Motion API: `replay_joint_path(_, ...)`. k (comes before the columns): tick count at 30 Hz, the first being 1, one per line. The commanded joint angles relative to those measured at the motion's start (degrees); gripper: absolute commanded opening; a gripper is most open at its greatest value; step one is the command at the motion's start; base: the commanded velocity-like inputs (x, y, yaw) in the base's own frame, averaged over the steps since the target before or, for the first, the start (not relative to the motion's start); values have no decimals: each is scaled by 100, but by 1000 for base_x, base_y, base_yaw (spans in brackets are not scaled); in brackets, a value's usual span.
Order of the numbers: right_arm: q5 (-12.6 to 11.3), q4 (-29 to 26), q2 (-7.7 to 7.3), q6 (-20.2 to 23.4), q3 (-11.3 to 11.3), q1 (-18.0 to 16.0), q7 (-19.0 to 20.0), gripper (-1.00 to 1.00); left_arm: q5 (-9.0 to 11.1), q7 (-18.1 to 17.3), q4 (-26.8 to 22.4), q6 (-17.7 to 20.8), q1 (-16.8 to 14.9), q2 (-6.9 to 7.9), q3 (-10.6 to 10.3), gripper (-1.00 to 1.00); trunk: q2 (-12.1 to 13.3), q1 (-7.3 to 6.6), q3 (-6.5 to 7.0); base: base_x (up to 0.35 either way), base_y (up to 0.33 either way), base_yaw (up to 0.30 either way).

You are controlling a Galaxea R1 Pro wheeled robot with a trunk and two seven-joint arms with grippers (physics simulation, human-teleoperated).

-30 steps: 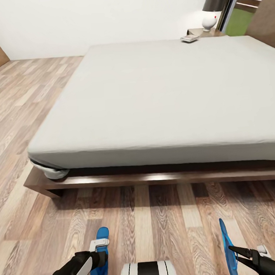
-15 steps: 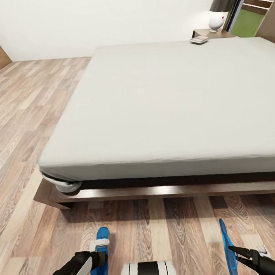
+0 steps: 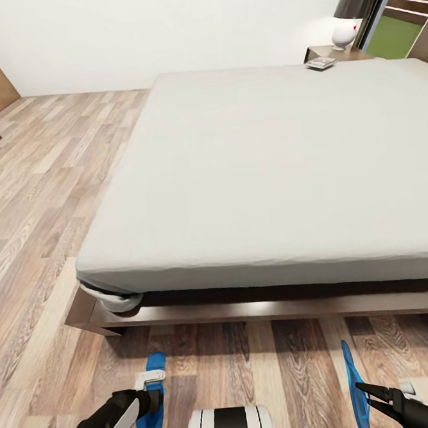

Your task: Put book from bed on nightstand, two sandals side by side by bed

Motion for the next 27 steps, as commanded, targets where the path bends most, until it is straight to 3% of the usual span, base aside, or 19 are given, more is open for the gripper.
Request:
replay_joint_path(1,-61,0,-4,51,41,-3,0,-100,59,46,-21,25,-1,27,-46,-100,-2,-1,-4,0,0,0)
replay_joint_path(12,-61,0,-4,53,41,-3,0,-100,59,46,-49,24,-1,112,-46,-100,-2,-1,-4,0,0,0)
replay_joint_path(20,-61,0,-4,50,42,-3,0,-100,59,46,-49,31,-1,113,-46,-100,-12,20,-181,0,0,0)
replay_joint_path(27,-61,0,-4,49,43,-3,0,-100,59,46,-49,25,-1,113,-46,-100,-12,20,-181,0,0,0)
